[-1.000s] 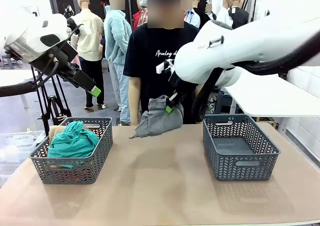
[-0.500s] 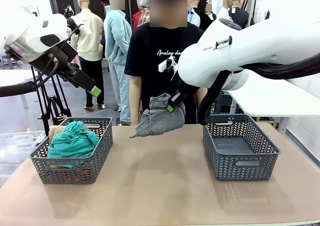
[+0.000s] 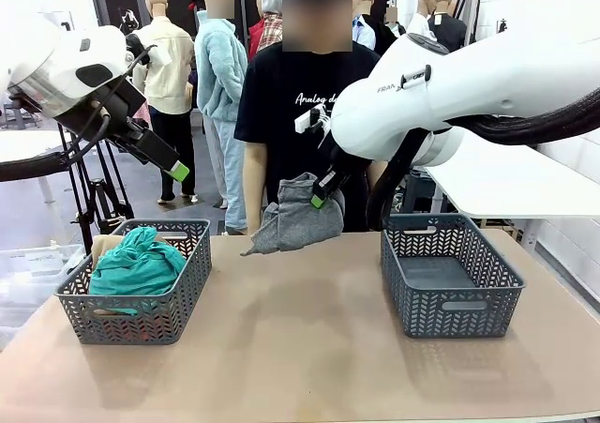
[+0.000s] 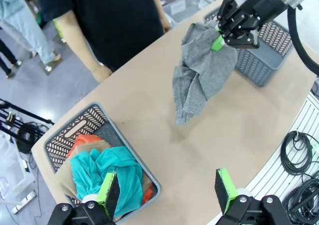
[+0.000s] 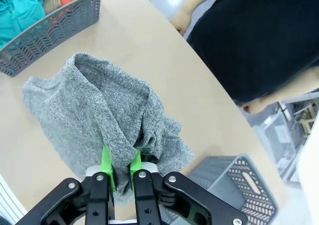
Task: Sort the tops and bottoms.
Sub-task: Sort the clothes according to human instructions.
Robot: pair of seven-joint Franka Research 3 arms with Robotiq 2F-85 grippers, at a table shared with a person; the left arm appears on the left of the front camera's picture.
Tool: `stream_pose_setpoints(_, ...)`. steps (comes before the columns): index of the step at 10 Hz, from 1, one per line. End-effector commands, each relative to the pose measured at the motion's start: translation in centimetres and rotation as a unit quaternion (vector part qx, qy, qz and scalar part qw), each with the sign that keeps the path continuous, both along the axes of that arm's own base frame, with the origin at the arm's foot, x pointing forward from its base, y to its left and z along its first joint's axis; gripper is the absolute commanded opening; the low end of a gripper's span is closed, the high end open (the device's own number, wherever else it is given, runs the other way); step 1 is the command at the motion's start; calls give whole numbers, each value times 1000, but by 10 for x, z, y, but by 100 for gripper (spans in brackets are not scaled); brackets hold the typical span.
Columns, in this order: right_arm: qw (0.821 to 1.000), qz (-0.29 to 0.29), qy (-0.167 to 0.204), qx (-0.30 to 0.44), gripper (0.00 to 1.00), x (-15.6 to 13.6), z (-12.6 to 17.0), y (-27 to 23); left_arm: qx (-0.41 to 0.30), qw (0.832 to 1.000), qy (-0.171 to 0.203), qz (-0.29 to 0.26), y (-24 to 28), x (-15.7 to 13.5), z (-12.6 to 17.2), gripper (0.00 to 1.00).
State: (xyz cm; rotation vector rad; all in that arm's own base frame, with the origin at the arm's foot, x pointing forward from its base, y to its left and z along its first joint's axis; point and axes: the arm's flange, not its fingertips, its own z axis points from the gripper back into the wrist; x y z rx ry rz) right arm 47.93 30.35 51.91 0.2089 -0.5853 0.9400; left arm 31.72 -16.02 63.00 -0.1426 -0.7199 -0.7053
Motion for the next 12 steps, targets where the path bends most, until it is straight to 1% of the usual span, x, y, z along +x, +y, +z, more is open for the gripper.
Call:
stream_pose_setpoints(1, 1000, -1, 4, -4, 0, 0, 4, 1, -6, 1000, 2, 2, 1, 0, -1, 100)
stream_pose_setpoints(12, 1000, -1, 4, -4, 0, 0, 4, 1, -6, 1000, 2, 2, 1, 0, -1, 100)
